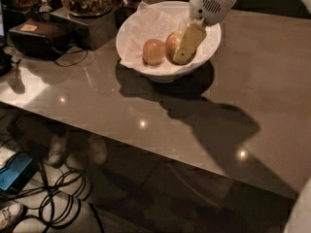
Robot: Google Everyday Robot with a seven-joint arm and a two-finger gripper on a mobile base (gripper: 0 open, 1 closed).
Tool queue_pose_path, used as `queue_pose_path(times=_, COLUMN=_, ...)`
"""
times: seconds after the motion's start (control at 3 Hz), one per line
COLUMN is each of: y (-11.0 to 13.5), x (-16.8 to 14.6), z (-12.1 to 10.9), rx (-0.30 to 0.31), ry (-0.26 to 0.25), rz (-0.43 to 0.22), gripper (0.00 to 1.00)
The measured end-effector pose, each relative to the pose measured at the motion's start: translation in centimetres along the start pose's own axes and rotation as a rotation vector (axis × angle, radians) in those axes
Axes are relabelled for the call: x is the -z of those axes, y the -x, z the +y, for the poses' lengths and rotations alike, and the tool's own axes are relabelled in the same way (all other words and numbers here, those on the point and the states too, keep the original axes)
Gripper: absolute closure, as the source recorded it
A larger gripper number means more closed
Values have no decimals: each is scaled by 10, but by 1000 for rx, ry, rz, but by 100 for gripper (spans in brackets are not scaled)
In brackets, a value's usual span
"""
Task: Pick apple from white bowl
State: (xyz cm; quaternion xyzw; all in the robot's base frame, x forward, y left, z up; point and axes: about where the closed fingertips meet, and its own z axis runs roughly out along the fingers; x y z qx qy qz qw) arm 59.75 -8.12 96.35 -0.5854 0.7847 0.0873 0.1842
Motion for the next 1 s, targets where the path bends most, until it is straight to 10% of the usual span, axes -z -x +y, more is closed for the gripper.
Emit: queue_pose_path(times=1.0, y=21, x=62, z=49, rx=178, ry=-87, rz=-62, gripper=100)
